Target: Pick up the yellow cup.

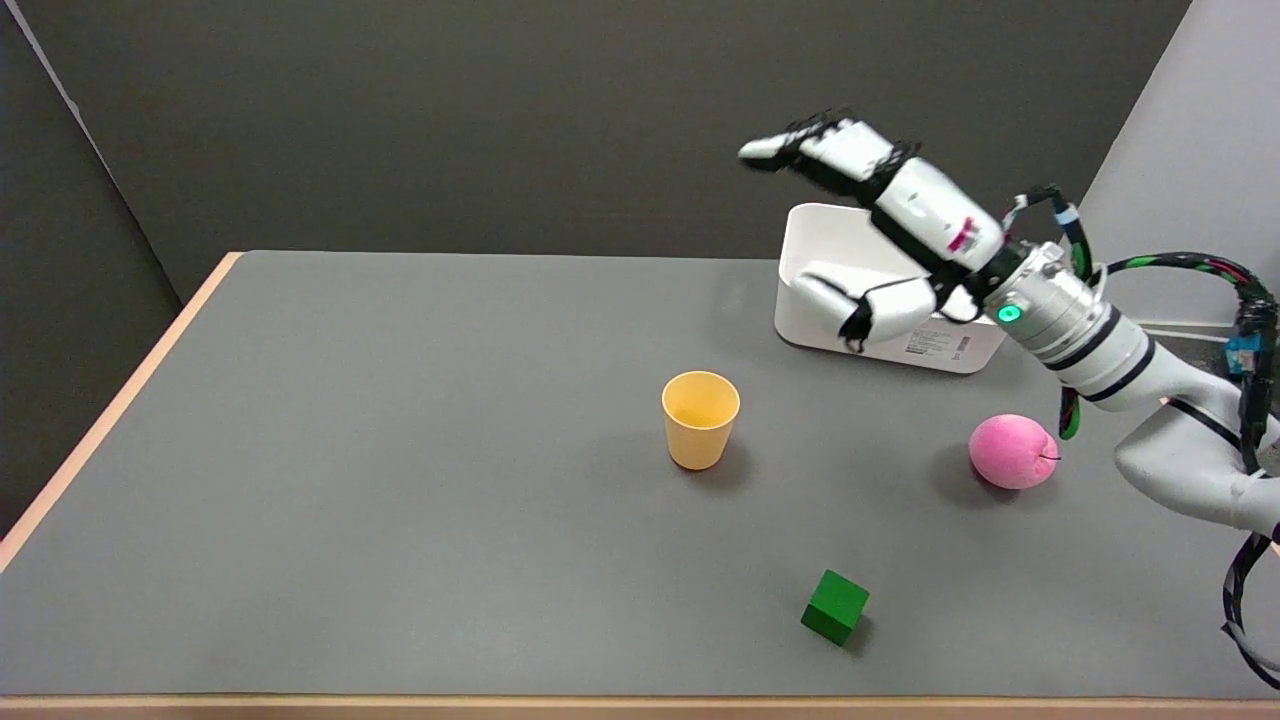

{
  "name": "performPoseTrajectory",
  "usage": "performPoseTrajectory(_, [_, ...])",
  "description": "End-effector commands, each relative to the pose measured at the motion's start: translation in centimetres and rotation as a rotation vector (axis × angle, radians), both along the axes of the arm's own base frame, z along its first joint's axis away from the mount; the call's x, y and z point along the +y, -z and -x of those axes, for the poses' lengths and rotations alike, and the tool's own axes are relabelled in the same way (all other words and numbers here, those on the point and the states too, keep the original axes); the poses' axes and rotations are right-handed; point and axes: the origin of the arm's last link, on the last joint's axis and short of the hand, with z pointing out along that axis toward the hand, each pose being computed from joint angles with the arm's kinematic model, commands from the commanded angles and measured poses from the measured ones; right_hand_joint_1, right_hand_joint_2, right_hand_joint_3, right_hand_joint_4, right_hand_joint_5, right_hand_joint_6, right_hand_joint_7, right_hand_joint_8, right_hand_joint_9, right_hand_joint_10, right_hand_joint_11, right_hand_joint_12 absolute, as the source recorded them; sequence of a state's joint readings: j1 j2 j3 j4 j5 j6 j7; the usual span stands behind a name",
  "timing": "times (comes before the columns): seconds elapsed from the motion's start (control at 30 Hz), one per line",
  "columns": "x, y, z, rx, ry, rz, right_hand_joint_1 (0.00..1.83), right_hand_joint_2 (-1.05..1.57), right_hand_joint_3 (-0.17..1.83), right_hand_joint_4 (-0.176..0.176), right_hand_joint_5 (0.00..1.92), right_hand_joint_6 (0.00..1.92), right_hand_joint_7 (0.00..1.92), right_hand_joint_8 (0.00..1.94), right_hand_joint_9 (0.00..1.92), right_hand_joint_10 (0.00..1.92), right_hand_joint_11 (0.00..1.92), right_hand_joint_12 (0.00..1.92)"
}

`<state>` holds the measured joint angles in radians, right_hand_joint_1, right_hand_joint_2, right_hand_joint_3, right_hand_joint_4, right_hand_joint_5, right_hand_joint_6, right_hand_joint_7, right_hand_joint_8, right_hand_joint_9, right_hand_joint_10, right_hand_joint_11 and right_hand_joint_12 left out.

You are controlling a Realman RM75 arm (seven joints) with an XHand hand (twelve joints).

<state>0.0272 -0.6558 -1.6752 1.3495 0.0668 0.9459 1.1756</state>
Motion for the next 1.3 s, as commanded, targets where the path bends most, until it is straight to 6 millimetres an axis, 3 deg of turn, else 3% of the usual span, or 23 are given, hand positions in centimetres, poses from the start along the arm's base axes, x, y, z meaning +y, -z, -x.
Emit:
performPoseTrajectory(0.03, [0.4,9.0,2.4,0.583,-0.093,-0.064,0.61,0.64,1.02,0.086,0.17,0.46,0.24,0.36,0.14,0.59,0.00,0.94])
performPoseTrajectory(0.23, [1.0,11.5,6.3,0.644,0.003,-0.094,0.65,0.63,1.03,0.084,0.16,0.45,0.24,0.36,0.13,0.58,0.00,0.94])
performPoseTrajectory(0.5, [2.8,12.0,9.4,0.710,0.051,-0.074,0.68,0.61,1.02,0.078,0.15,0.45,0.23,0.36,0.12,0.59,0.00,0.95])
performPoseTrajectory(0.87, [3.9,9.3,8.3,0.705,0.069,0.047,0.71,0.61,1.02,0.075,0.16,0.46,0.24,0.36,0.11,0.59,0.00,0.95])
performPoseTrajectory(1.3, [1.5,7.7,8.3,0.699,0.072,0.120,0.71,0.62,1.02,0.092,0.21,0.51,0.27,0.37,0.14,0.58,0.00,0.97])
